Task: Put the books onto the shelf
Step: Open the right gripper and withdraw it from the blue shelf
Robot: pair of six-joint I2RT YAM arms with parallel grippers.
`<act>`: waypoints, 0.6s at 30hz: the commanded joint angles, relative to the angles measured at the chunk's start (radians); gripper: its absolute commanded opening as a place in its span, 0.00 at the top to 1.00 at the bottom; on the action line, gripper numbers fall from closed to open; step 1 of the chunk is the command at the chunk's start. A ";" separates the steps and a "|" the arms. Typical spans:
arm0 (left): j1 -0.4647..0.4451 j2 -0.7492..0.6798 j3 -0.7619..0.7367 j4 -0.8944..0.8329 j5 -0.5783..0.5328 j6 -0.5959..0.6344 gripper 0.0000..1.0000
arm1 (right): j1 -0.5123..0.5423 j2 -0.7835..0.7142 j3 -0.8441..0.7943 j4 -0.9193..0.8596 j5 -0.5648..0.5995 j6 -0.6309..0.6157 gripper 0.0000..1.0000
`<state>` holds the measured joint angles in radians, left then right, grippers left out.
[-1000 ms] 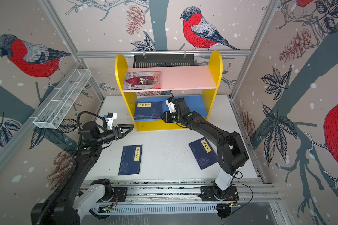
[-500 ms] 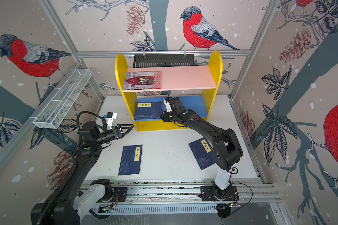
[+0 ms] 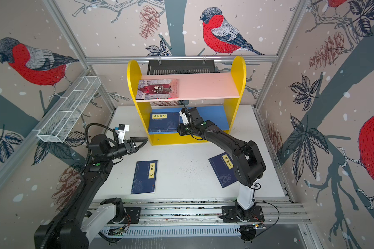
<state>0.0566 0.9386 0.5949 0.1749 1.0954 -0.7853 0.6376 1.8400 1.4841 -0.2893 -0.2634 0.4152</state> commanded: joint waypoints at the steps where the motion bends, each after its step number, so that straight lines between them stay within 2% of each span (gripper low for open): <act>1: 0.000 0.001 0.000 0.035 0.005 -0.002 0.18 | 0.003 0.011 0.015 -0.011 0.001 -0.018 0.71; 18: 0.000 0.002 0.000 0.037 0.006 0.000 0.18 | 0.005 0.021 0.035 -0.026 0.012 -0.029 0.71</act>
<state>0.0566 0.9428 0.5949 0.1749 1.0954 -0.7853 0.6403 1.8622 1.5127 -0.3099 -0.2630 0.3962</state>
